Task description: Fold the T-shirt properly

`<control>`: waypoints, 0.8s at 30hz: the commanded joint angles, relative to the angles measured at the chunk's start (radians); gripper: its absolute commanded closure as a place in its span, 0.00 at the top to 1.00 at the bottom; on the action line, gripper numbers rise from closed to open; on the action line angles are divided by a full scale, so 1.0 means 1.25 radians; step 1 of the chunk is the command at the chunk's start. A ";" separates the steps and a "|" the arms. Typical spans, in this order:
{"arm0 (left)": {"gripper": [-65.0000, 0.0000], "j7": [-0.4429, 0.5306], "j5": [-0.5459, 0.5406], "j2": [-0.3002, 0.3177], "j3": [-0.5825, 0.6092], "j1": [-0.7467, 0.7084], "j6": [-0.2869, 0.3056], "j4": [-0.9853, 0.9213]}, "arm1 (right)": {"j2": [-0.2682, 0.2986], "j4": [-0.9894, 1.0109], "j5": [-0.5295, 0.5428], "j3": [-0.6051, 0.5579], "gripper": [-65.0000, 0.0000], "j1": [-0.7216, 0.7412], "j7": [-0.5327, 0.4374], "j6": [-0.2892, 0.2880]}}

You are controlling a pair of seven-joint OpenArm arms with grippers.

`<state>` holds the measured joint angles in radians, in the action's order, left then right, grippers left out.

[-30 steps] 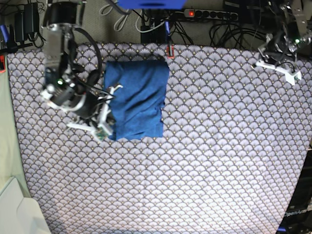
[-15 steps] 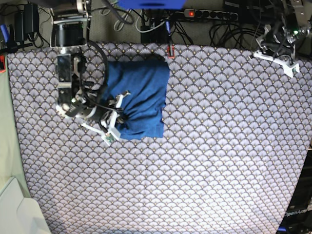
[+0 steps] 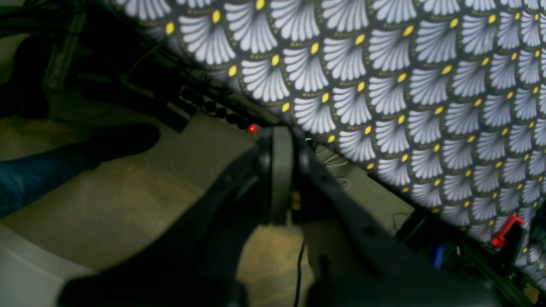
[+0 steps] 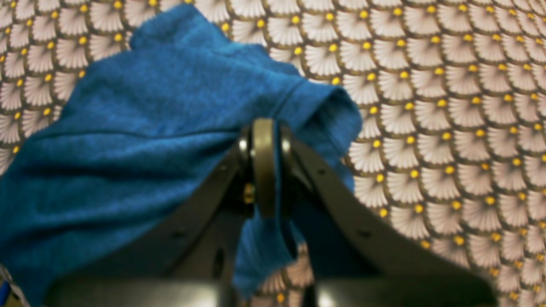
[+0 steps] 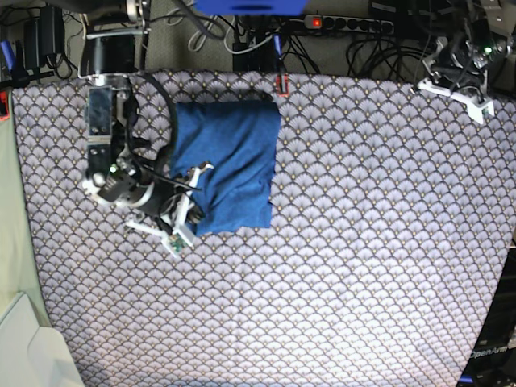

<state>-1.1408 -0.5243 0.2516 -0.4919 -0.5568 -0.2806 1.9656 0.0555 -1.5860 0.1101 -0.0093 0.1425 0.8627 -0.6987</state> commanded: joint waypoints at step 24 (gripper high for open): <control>0.00 0.295 0.121 0.009 0.323 -0.219 0.002 -0.044 | -0.006 -0.332 0.013 0.497 0.00 -0.591 -0.113 0.000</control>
<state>-0.7830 -0.3752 0.2569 -0.0853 -0.8204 -0.2832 1.8988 0.0410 -1.9896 0.1120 0.6083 -0.5900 0.7330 -0.6941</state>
